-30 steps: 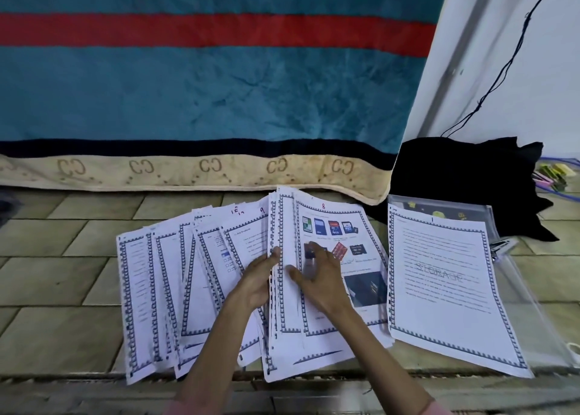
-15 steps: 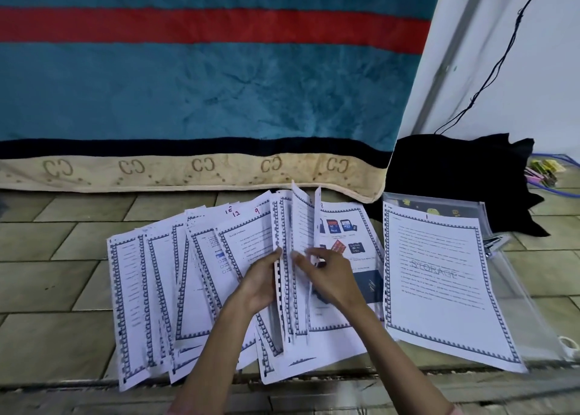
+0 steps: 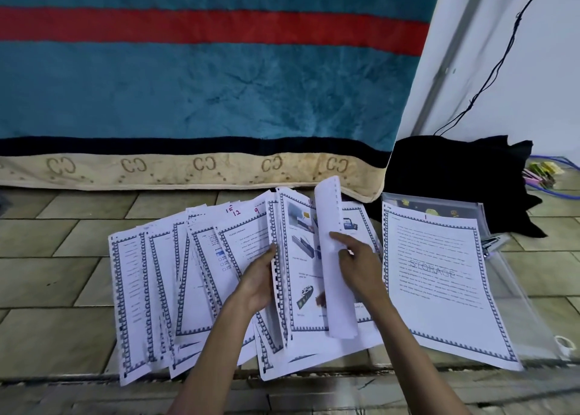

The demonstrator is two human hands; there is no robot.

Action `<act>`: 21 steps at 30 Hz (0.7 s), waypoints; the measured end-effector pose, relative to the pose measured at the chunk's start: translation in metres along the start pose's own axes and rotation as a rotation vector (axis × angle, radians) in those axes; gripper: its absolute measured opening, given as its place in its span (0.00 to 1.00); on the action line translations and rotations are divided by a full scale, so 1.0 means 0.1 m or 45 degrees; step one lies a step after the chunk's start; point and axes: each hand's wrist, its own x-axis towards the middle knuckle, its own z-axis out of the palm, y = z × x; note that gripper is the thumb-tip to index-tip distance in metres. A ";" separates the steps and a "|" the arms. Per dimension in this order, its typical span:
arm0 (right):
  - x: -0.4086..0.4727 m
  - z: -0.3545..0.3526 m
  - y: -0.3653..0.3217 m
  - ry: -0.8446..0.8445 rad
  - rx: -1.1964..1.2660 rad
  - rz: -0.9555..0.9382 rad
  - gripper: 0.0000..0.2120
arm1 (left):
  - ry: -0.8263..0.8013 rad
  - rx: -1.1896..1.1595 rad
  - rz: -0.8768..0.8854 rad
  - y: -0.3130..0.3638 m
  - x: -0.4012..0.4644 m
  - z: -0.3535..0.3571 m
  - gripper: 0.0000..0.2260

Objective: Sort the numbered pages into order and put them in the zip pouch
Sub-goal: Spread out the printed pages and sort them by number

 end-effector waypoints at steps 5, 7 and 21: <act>-0.07 0.14 -0.17 -0.149 0.066 0.054 0.27 | -0.059 0.094 -0.019 -0.02 -0.02 0.19 0.17; -0.06 0.11 -0.15 -0.116 0.029 -0.015 0.18 | -0.054 0.085 -0.030 0.00 -0.03 0.18 0.18; -0.01 0.00 -0.21 -0.235 0.124 0.083 0.28 | 0.067 -0.124 -0.089 0.04 -0.05 0.12 0.39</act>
